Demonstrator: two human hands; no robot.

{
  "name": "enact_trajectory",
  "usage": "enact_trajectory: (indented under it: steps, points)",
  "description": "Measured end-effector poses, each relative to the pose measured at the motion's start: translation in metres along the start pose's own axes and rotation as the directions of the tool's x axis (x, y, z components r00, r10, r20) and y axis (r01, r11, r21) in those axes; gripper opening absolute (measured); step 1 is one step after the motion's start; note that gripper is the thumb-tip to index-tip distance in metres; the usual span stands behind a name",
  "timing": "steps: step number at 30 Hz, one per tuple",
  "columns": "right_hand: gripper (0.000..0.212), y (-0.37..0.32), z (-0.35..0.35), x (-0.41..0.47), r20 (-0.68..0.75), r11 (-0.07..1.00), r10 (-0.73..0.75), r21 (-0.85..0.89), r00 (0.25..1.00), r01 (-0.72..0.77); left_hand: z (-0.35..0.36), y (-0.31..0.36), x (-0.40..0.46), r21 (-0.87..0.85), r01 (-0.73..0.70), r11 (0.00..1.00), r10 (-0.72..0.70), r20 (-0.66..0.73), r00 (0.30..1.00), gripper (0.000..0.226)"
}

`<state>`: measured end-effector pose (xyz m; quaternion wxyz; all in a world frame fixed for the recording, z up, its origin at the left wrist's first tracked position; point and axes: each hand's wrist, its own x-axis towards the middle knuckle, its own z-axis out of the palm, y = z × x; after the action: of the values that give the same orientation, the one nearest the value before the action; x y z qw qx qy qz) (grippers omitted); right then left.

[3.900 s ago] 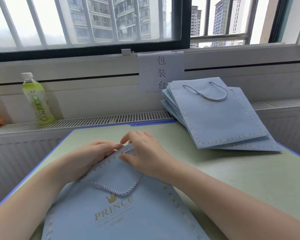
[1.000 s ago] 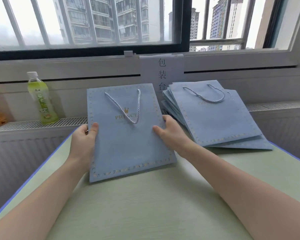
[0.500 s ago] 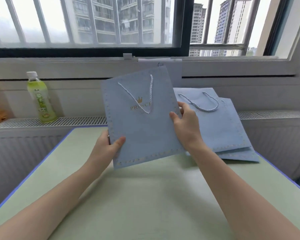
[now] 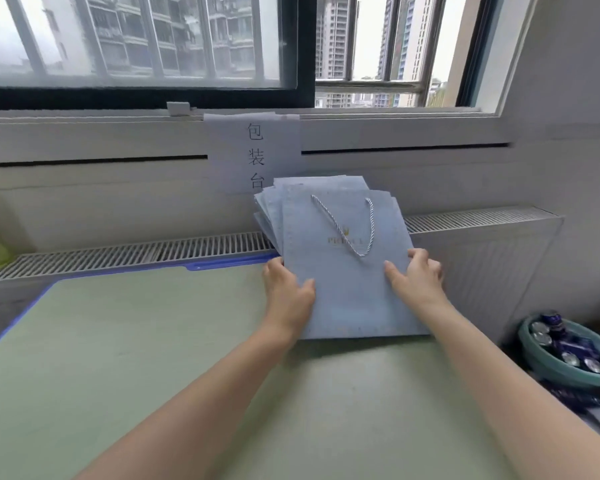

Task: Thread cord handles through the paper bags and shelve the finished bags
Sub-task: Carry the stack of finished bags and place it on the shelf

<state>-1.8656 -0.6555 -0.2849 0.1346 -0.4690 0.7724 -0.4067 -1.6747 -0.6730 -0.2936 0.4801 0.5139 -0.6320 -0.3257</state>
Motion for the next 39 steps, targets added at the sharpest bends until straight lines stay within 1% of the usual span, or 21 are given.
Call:
enact_trajectory:
  steps: [2,4,7,9,11,13,15,16,19,22,24,27,29,30,31,32,33,35,37,38,39]
  points:
    - [0.054,-0.001,0.001,0.013,0.063,0.997,0.002,0.072,0.998,-0.007,0.007,0.001,0.005,-0.031,-0.001,1.000,0.000,-0.024,1.000,0.052]
    - [0.056,-0.003,-0.001,0.028,0.073,0.994,0.014,0.110,0.997,-0.022,0.015,0.001,0.013,-0.059,0.000,0.998,-0.002,-0.041,0.999,0.066]
    - [0.063,-0.006,-0.003,0.046,0.107,0.984,0.061,0.160,0.992,-0.078,0.020,0.001,0.032,-0.074,0.059,0.995,-0.065,-0.079,0.995,0.078]
    - [0.065,-0.008,0.000,0.059,0.143,0.984,0.096,0.136,0.985,-0.115,0.020,-0.004,0.056,-0.089,0.126,0.988,-0.132,-0.073,0.989,0.074]
    - [0.069,-0.014,0.006,0.066,0.164,0.986,0.153,0.046,0.975,-0.162,0.016,-0.010,0.074,-0.130,0.162,0.978,-0.171,-0.062,0.983,0.060]
    - [0.068,-0.023,0.009,0.069,0.112,0.982,0.188,-0.029,0.976,-0.186,0.013,-0.012,0.081,-0.171,0.187,0.967,-0.199,-0.057,0.978,0.043]
    - [0.057,-0.030,0.011,0.071,0.070,0.981,0.192,-0.019,0.979,-0.191,0.011,-0.009,0.082,-0.212,0.197,0.957,-0.210,-0.040,0.977,0.038]
    - [0.052,-0.035,0.012,0.071,0.073,0.981,0.195,0.000,0.978,-0.196,0.010,-0.006,0.080,-0.219,0.191,0.957,-0.204,-0.038,0.978,0.040]
    - [0.047,-0.050,0.016,0.085,0.085,0.980,0.195,0.021,0.977,-0.197,0.007,0.000,0.093,-0.182,0.228,0.957,-0.233,-0.009,0.972,0.060]
    - [0.054,-0.065,0.022,0.102,0.124,0.976,0.211,0.025,0.970,-0.215,0.008,0.003,0.117,-0.130,0.288,0.949,-0.291,-0.006,0.957,0.073]
    - [0.061,-0.071,0.025,0.117,0.168,0.975,0.214,0.021,0.962,-0.221,0.009,0.005,0.132,-0.132,0.351,0.927,-0.354,0.004,0.935,0.074]
    - [0.085,-0.067,0.022,0.143,0.363,0.946,0.260,0.089,0.895,-0.310,0.010,0.000,0.150,-0.196,0.528,0.826,-0.527,0.062,0.848,0.071]
    - [0.102,-0.062,0.018,0.158,0.514,0.919,0.297,0.077,0.805,-0.388,0.007,-0.005,0.159,-0.302,0.657,0.691,-0.649,0.140,0.748,0.075]
    - [0.102,-0.056,0.018,0.166,0.567,0.920,0.300,0.040,0.768,-0.389,0.005,-0.006,0.162,-0.354,0.706,0.613,-0.692,0.190,0.697,0.074]
    - [0.090,-0.053,0.018,0.170,0.604,0.927,0.288,0.017,0.743,-0.374,0.003,-0.007,0.162,-0.397,0.739,0.545,-0.711,0.249,0.658,0.072]
    - [0.071,-0.051,0.016,0.172,0.636,0.934,0.269,0.011,0.724,-0.357,0.002,-0.008,0.162,-0.421,0.761,0.494,-0.712,0.306,0.632,0.072]
    - [0.055,-0.051,0.016,0.176,0.668,0.934,0.259,0.011,0.697,-0.358,0.002,-0.009,0.162,-0.426,0.773,0.470,-0.705,0.346,0.619,0.073]
    - [0.042,-0.056,0.011,0.179,0.708,0.928,0.265,-0.002,0.655,-0.373,0.000,-0.007,0.164,-0.446,0.779,0.440,-0.689,0.389,0.611,0.071]
    - [0.042,-0.062,0.012,0.182,0.719,0.915,0.299,-0.029,0.627,-0.403,-0.004,-0.005,0.168,-0.471,0.788,0.398,-0.666,0.442,0.601,0.070]
    - [0.050,-0.067,0.014,0.183,0.717,0.911,0.313,-0.040,0.623,-0.411,-0.006,-0.003,0.170,-0.477,0.795,0.375,-0.654,0.472,0.591,0.065]
    - [0.066,-0.065,0.017,0.186,0.705,0.913,0.328,-0.065,0.629,-0.403,-0.007,-0.002,0.172,-0.478,0.803,0.356,-0.646,0.495,0.581,0.056]
